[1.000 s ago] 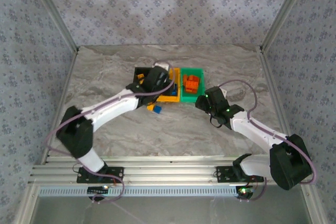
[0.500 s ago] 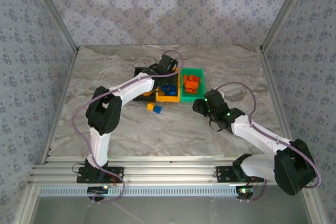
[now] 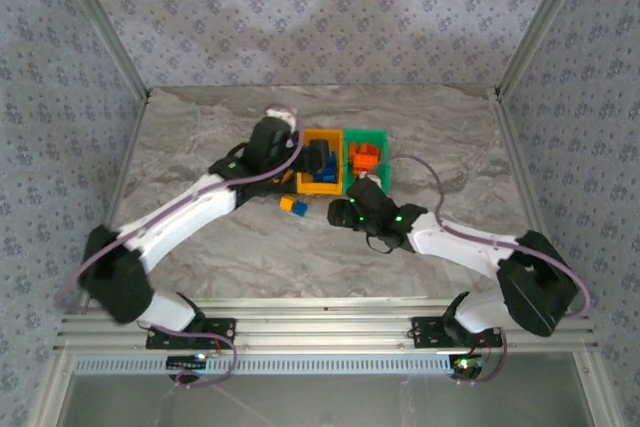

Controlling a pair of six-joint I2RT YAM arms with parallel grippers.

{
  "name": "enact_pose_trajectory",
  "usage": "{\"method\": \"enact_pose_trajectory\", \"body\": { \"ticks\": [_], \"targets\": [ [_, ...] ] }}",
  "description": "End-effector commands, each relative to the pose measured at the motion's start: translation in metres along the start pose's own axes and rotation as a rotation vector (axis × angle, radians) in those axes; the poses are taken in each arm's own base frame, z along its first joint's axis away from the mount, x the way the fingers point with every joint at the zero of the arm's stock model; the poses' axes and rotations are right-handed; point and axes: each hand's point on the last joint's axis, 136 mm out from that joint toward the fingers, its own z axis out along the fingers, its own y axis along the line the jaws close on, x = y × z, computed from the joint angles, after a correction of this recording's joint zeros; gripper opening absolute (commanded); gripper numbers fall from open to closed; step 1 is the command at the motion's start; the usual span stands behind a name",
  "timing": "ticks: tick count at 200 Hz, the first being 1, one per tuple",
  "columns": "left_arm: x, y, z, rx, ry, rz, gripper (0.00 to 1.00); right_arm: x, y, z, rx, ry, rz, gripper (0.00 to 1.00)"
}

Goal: Sort the legos into containers by color

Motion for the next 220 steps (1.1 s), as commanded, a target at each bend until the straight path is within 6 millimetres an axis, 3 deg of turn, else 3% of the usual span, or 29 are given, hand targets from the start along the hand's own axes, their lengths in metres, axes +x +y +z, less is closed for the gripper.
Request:
{"method": "enact_pose_trajectory", "body": {
  "ticks": [1, 35, 70, 100, 106, 134, 195, 220],
  "targets": [
    [0.026, 0.022, -0.028, -0.023, -0.004, -0.053, 0.96, -0.002, 0.029, 0.018, -0.019, 0.004, -0.03, 0.78],
    [0.076, 0.072, -0.069, -0.125, 0.007, -0.105, 0.99, 0.009, 0.046, 0.055, 0.034, 0.044, -0.069, 0.78],
    [0.113, 0.102, -0.091, -0.176, 0.034, -0.158, 1.0, 0.01, 0.05, 0.083, 0.086, 0.053, -0.094, 0.77],
    [0.122, 0.113, -0.1, -0.196, 0.017, -0.177, 1.0, 0.009, 0.047, 0.098, 0.139, 0.059, -0.143, 0.76],
    [0.122, 0.114, -0.102, -0.203, 0.016, -0.177, 1.0, 0.0, 0.058, 0.099, 0.125, 0.043, -0.147, 0.76],
    [0.124, 0.118, -0.104, -0.219, 0.018, -0.17, 0.99, -0.002, 0.059, 0.108, 0.16, 0.054, -0.186, 0.76],
    [0.128, 0.12, -0.102, -0.223, 0.026, -0.173, 0.99, 0.015, 0.03, 0.117, 0.301, 0.127, -0.181, 0.66],
    [0.129, 0.12, -0.102, -0.221, 0.029, -0.175, 0.99, 0.019, 0.015, 0.105, 0.341, 0.118, -0.165, 0.58]
  ]
}}
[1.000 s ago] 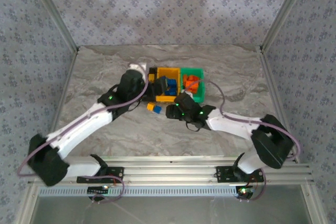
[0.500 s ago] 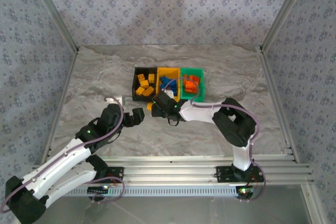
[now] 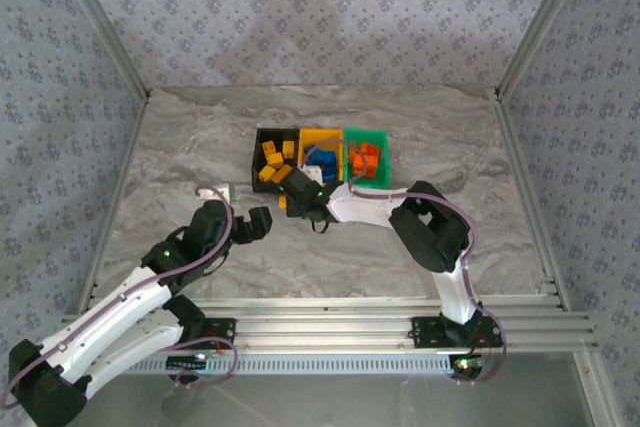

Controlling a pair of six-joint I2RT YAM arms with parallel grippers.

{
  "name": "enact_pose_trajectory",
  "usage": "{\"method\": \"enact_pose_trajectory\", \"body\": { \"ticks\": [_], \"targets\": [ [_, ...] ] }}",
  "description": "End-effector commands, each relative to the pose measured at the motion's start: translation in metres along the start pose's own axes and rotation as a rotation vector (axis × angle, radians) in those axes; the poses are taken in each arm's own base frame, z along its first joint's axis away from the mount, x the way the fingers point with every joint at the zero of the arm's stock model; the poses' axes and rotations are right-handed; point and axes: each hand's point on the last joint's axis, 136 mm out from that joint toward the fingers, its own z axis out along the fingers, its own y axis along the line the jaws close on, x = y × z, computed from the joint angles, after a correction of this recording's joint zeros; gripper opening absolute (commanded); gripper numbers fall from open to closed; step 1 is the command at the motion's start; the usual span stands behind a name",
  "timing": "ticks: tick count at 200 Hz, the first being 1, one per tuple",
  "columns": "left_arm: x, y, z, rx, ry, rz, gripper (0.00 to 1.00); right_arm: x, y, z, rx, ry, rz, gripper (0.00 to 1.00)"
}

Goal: Sort the legos into containers by color

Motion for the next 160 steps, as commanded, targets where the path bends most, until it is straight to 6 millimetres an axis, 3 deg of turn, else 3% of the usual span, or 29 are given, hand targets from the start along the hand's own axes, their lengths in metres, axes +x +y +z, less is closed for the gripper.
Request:
{"method": "enact_pose_trajectory", "body": {
  "ticks": [1, 44, 72, 100, 122, 160],
  "targets": [
    [0.002, 0.007, 0.0, -0.023, 0.002, -0.013, 0.99, 0.026, -0.039, -0.001, 0.146, 0.057, -0.015, 0.58],
    [0.004, 0.007, 0.001, -0.019, 0.007, -0.015, 1.0, 0.04, -0.072, -0.029, 0.169, 0.043, 0.03, 0.53],
    [0.007, 0.01, 0.002, -0.026, 0.012, -0.019, 0.99, 0.03, -0.053, -0.037, 0.074, 0.008, 0.009, 0.73],
    [0.009, 0.011, 0.003, -0.031, 0.013, -0.024, 0.99, 0.031, -0.047, -0.028, 0.089, 0.03, 0.019, 0.76],
    [0.01, 0.012, 0.003, -0.033, 0.015, -0.026, 0.99, 0.036, -0.049, -0.018, 0.117, 0.048, 0.029, 0.72],
    [0.012, 0.014, 0.004, -0.04, 0.021, -0.02, 0.99, 0.042, -0.052, -0.018, 0.116, 0.057, 0.035, 0.56]
  ]
}}
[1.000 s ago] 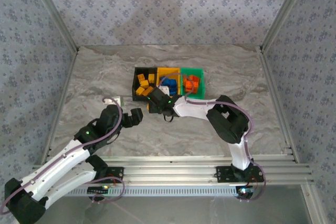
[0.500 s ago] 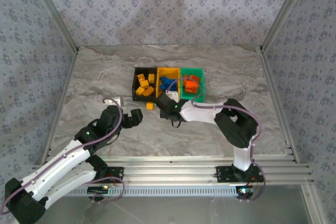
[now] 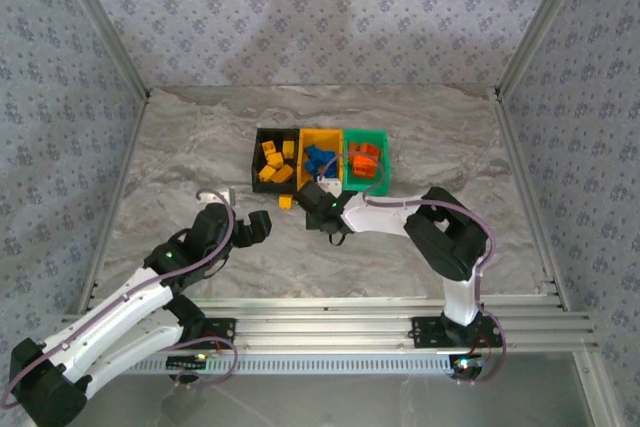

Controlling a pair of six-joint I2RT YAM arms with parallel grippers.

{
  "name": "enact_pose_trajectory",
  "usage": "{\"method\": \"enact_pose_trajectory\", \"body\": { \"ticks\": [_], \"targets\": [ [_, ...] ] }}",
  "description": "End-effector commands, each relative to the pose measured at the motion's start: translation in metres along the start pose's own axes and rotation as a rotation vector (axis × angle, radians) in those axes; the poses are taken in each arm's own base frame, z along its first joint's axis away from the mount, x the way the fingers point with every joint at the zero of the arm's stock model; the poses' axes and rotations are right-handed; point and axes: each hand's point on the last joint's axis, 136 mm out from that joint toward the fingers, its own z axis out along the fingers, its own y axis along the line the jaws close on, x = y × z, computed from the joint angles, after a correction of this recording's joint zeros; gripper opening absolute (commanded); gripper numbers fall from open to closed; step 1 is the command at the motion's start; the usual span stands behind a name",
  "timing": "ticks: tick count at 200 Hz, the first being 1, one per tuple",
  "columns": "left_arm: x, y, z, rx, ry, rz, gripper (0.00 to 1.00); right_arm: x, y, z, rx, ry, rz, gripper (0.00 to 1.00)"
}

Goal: Sort the legos into containers by color

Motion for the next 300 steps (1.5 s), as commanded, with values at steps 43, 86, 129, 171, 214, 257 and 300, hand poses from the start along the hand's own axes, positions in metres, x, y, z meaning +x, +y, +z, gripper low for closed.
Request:
{"method": "enact_pose_trajectory", "body": {
  "ticks": [43, 86, 129, 171, 214, 257, 300],
  "targets": [
    [-0.004, 0.004, -0.001, -0.011, -0.018, -0.003, 0.99, -0.008, 0.001, -0.017, -0.041, -0.033, 0.011, 0.37],
    [-0.005, 0.005, -0.001, -0.023, -0.021, 0.01, 1.0, -0.05, 0.009, -0.06, -0.116, -0.133, -0.006, 0.33],
    [0.0, 0.008, 0.005, -0.05, 0.0, 0.027, 0.99, -0.109, 0.009, -0.061, -0.152, -0.155, 0.039, 0.33],
    [0.005, 0.009, 0.017, -0.078, 0.027, 0.05, 0.99, -0.144, 0.012, -0.029, -0.145, -0.12, 0.049, 0.35],
    [0.005, 0.003, 0.029, -0.056, 0.015, 0.072, 1.0, -0.178, 0.021, -0.024, -0.199, -0.154, 0.059, 0.67],
    [0.004, 0.001, 0.045, -0.099, 0.048, 0.106, 0.99, -0.197, 0.017, -0.063, -0.244, -0.255, 0.078, 0.74],
    [0.007, -0.016, 0.086, -0.049, 0.024, 0.153, 0.99, -0.168, -0.005, -0.09, -0.275, -0.283, 0.129, 0.74]
  ]
}}
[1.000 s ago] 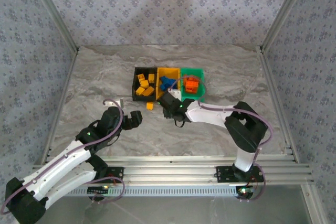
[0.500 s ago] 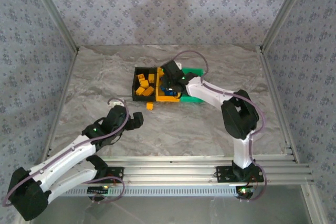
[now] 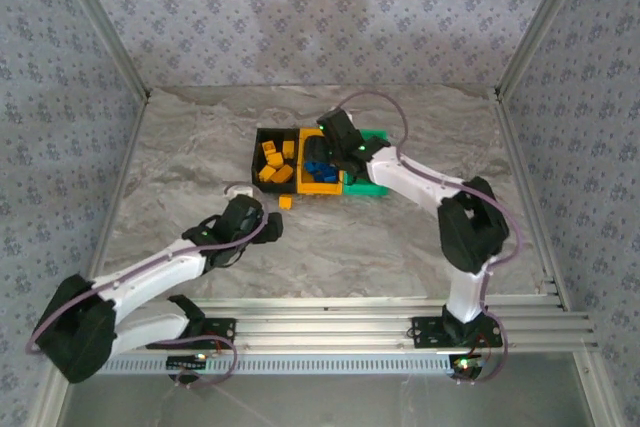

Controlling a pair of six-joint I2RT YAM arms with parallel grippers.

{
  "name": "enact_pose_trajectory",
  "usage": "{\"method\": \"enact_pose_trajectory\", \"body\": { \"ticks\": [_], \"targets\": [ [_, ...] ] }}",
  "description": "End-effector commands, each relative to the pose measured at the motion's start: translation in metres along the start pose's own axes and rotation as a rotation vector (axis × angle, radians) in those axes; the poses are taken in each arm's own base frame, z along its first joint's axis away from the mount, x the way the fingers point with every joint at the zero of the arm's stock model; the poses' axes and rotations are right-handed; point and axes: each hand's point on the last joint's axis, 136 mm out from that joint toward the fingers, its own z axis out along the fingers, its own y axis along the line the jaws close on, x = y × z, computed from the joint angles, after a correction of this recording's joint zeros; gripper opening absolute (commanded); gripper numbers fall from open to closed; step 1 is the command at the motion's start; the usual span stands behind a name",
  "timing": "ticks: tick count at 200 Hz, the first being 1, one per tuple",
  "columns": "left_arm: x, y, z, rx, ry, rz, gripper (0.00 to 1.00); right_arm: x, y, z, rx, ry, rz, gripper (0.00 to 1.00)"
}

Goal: Sort the legos into containers by color

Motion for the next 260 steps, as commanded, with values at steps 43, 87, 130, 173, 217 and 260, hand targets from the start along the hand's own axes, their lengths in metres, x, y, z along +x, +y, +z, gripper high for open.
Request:
{"method": "enact_pose_trajectory", "body": {
  "ticks": [43, 87, 130, 173, 217, 260],
  "targets": [
    [-0.038, -0.048, 0.047, 0.065, -0.14, 0.104, 0.92, 0.018, -0.027, -0.054, -0.015, -0.061, 0.05, 0.75],
    [-0.039, -0.05, 0.083, -0.017, -0.128, 0.107, 0.8, 0.016, -0.038, -0.079, -0.022, -0.101, 0.066, 0.75],
    [-0.038, -0.047, 0.106, -0.078, -0.129, 0.117, 0.69, 0.013, -0.042, -0.097, -0.033, -0.134, 0.069, 0.76],
    [-0.036, -0.053, 0.111, -0.038, -0.143, 0.132, 0.49, 0.015, -0.051, -0.108, -0.023, -0.156, 0.077, 0.76],
    [-0.024, -0.055, 0.076, 0.001, -0.144, 0.119, 0.34, 0.015, -0.057, -0.11, -0.014, -0.165, 0.092, 0.76],
    [-0.048, -0.056, -0.002, 0.061, -0.215, 0.053, 0.34, 0.023, -0.064, -0.104, -0.011, -0.158, 0.12, 0.76]
  ]
}}
